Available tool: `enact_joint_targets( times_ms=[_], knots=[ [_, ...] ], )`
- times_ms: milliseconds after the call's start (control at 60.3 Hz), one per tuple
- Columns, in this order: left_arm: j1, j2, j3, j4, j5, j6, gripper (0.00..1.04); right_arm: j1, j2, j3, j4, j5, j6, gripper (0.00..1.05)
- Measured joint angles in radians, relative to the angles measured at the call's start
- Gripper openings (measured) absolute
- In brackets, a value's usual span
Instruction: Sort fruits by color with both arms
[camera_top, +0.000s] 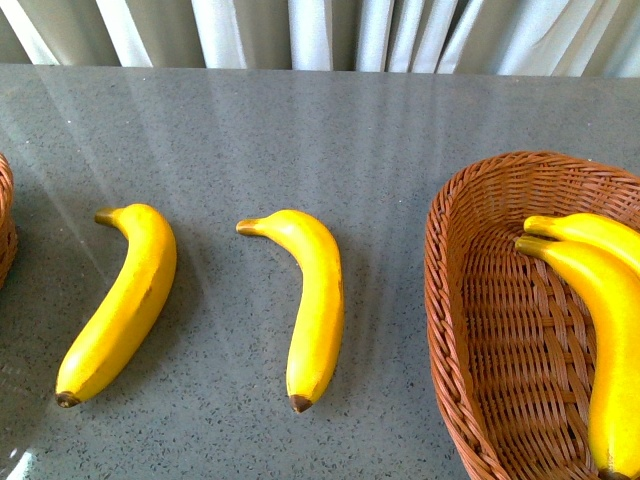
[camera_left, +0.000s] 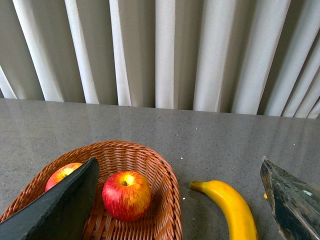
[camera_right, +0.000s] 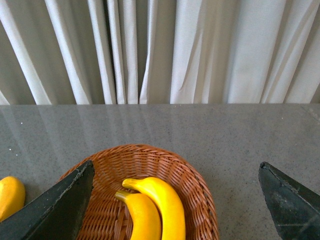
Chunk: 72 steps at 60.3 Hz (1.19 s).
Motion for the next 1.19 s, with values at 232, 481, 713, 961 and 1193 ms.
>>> enact_joint_targets(
  times_ms=[232, 481, 713, 961, 1193],
  knots=[
    [0.000, 0.000, 0.000, 0.000, 0.000, 0.000, 0.96, 0.000, 0.000, 0.000, 0.000, 0.000, 0.000, 0.96],
    [0.000, 0.000, 0.000, 0.000, 0.000, 0.000, 0.96, -0.076, 0.685, 0.235, 0.000, -0.495, 0.029, 0.96],
    [0.000, 0.000, 0.000, 0.000, 0.000, 0.000, 0.96, 0.121, 1.197, 0.409, 0.383, -0.356, 0.071, 0.96],
    [0.000, 0.000, 0.000, 0.000, 0.000, 0.000, 0.96, 0.288, 1.557, 0.653, 0.435, -0.253, 0.110, 0.96],
    [0.000, 0.000, 0.000, 0.000, 0.000, 0.000, 0.96, 0.455, 1.865, 0.991, 0.268, -0.220, 0.189, 0.96]
  ],
)
